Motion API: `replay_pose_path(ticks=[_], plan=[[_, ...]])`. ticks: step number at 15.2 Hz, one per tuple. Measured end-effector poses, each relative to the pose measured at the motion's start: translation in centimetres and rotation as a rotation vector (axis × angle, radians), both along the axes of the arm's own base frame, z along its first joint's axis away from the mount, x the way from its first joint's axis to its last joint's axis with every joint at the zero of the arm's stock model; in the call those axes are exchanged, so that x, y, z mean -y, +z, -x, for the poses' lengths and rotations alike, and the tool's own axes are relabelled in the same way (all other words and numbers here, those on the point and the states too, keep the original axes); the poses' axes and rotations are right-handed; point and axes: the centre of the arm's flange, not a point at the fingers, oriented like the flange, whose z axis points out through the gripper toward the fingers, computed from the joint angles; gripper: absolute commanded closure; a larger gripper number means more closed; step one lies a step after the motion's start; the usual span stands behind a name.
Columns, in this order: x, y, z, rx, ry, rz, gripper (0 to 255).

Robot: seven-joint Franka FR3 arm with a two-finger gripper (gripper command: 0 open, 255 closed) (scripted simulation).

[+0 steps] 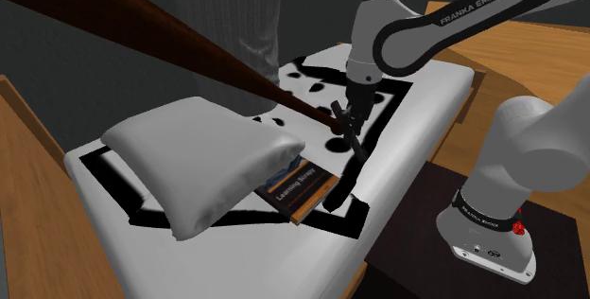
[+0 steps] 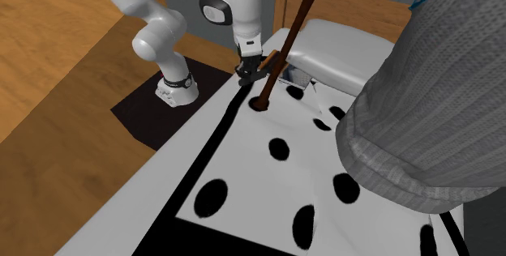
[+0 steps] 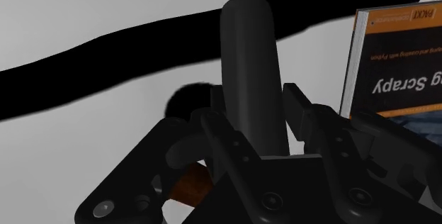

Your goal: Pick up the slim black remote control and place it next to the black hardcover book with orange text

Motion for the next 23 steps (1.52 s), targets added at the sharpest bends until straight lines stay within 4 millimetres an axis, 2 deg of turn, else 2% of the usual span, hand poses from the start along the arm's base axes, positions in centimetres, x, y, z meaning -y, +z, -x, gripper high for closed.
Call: replay_pose_path(ticks=[9, 16, 17, 23], plan=[[-0.1, -3.8, -0.4, 0.034, -0.003, -0.005, 255], [-0.1, -4.3, -0.6, 0.043, -0.006, -0.006, 255], [0.0, -4.3, -0.6, 0.042, -0.004, -0.006, 0], [0.4, -4.7, -0.6, 0.022, -0.002, -0.004, 0]])
